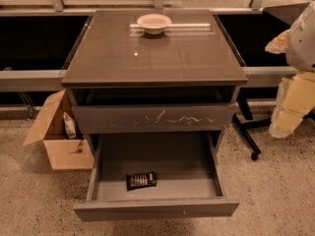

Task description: Pick rxbar chocolate from middle drawer and place on counter

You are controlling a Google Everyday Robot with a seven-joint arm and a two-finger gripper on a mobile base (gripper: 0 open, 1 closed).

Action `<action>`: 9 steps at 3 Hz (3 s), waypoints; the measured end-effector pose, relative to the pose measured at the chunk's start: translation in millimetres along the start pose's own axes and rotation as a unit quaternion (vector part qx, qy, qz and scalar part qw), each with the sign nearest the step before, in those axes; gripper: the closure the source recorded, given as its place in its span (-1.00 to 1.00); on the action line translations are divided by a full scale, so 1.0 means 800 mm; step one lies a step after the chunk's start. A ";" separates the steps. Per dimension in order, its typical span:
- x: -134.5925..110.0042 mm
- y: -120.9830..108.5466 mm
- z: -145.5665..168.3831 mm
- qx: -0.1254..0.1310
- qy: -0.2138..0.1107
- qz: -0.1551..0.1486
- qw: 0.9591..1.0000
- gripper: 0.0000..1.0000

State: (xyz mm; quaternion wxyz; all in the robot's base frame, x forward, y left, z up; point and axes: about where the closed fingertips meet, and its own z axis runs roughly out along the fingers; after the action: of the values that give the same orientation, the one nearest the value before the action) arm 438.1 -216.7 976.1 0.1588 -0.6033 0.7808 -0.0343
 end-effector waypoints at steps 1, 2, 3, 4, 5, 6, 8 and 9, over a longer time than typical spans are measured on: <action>0.000 0.000 0.000 0.000 0.000 0.000 1.000 -1.00; -0.015 0.010 0.027 -0.004 -0.039 -0.004 0.999 -1.00; -0.058 0.038 0.090 -0.041 -0.122 -0.039 0.991 -1.00; -0.124 0.082 0.170 -0.120 -0.237 -0.069 0.962 -1.00; -0.166 0.114 0.212 -0.178 -0.303 -0.069 0.934 -1.00; -0.170 0.117 0.217 -0.185 -0.311 -0.067 0.930 -1.00; -0.153 0.140 0.303 -0.217 -0.322 -0.050 0.920 -1.00; -0.135 0.163 0.386 -0.245 -0.322 -0.039 0.914 -1.00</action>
Offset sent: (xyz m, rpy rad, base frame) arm 0.0026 0.0313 -0.0392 0.1457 -0.0244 0.0532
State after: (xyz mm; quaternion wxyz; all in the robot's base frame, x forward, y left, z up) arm 429.8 -35.6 674.3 0.2473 -0.6316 0.6471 0.3481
